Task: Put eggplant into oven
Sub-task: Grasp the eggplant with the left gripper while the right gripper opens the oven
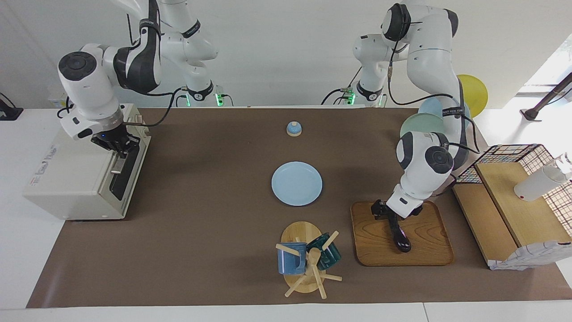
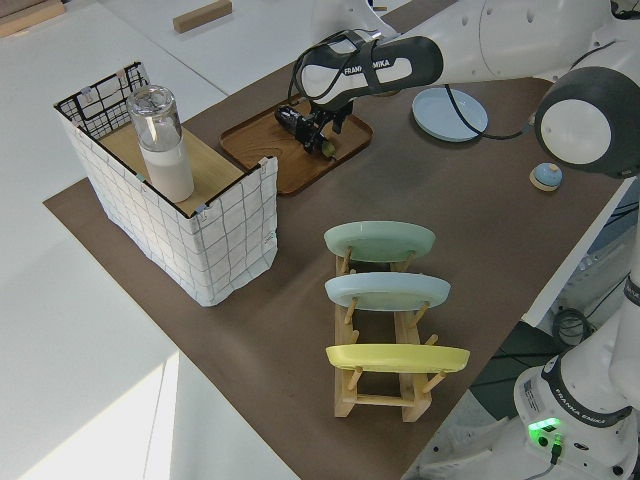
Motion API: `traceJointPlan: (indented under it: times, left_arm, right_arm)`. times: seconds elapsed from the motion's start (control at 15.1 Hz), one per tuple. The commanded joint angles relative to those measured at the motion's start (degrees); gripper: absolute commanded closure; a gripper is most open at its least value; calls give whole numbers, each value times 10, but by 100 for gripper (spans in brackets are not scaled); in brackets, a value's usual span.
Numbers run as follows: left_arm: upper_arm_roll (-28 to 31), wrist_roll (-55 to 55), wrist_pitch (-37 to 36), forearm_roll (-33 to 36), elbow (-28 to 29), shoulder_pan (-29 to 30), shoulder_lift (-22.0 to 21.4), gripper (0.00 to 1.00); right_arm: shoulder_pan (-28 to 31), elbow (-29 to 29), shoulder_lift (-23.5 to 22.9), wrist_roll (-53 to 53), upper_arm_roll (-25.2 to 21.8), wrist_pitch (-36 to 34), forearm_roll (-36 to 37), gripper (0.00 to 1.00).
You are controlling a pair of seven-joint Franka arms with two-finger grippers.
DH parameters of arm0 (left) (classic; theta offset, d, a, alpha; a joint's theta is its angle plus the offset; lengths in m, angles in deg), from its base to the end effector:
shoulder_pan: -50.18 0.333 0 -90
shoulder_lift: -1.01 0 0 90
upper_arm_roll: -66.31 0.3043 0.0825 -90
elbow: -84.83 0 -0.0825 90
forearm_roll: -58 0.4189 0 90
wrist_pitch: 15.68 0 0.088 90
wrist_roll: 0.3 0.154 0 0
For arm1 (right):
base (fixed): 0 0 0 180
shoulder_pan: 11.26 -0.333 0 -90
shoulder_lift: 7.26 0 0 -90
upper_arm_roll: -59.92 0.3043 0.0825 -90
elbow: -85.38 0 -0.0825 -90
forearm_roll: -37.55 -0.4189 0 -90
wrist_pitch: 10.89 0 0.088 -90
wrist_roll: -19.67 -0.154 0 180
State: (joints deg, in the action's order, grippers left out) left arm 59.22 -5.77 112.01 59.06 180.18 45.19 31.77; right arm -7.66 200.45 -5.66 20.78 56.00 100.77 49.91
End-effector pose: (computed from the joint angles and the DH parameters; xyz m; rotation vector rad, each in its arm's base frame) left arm 0.6919 -0.1414 0.2231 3.0845 -0.1670 0.0371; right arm 0.5671 -0.0989 0.3939 2.9462 -0.0424 -0.0683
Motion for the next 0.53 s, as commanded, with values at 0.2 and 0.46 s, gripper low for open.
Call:
traceJointPlan:
  times: [0.2,0.46]
  left_arm:
    - [6,7,7,12,6,-4,-5,100]
    - [4,4,-52,5,-39,-4,-14,100]
  right_arm:
    - [-32,48,-18,-53,4,83,1,100]
    - [-34,73,-34,-62,6,140,-23,100]
